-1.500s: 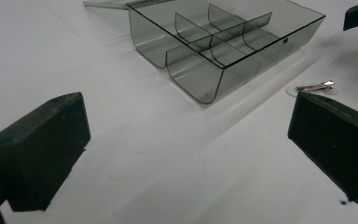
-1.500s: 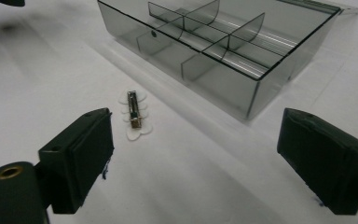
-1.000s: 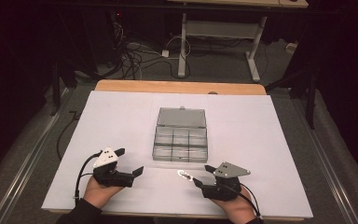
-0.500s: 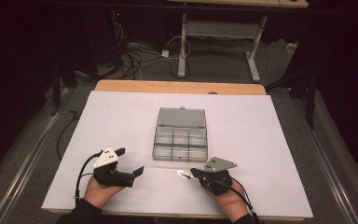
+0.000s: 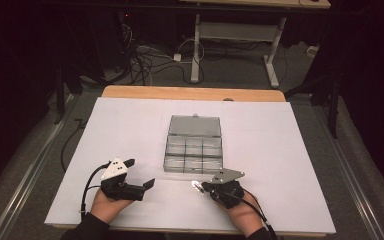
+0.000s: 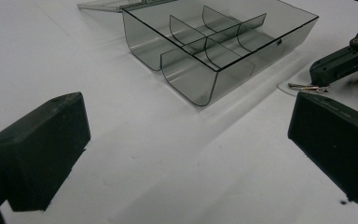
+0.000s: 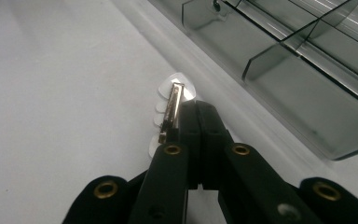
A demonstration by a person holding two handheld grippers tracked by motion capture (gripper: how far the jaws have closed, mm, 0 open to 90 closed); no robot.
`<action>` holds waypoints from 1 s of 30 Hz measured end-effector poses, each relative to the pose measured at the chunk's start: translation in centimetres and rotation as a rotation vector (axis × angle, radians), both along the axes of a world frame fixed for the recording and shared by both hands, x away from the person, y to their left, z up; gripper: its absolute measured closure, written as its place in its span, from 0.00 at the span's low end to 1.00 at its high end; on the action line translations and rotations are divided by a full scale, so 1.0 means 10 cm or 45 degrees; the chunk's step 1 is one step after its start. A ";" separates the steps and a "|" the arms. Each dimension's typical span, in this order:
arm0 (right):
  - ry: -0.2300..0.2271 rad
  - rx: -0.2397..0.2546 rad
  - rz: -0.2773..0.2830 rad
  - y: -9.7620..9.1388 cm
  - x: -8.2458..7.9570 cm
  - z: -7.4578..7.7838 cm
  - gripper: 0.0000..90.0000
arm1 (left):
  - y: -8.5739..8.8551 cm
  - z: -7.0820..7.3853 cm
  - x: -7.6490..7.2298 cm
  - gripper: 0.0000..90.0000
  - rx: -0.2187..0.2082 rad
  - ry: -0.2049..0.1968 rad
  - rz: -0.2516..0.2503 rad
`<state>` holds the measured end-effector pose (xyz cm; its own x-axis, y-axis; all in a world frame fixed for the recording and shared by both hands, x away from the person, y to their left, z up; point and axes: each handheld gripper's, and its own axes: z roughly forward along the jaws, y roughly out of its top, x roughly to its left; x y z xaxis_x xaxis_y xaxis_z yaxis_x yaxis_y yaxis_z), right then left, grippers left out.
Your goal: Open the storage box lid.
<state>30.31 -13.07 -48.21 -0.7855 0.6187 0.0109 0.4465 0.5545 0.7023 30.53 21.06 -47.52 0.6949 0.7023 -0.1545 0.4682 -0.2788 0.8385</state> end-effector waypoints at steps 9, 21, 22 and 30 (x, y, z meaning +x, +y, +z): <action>-0.019 0.106 0.010 0.04 -0.07 0.08 0.80 | 0.02 0.00 0.00 0.00 -0.009 0.005 0.007; -0.009 0.034 0.011 0.12 -0.05 0.00 0.92 | 0.01 -0.02 0.01 0.00 -0.017 0.022 0.011; -0.009 0.034 0.011 0.12 -0.05 0.00 0.92 | 0.01 -0.02 0.01 0.00 -0.020 0.023 0.013; -0.015 -0.003 0.022 0.14 -0.05 0.01 0.92 | 0.01 -0.02 0.01 0.00 -0.022 0.020 0.014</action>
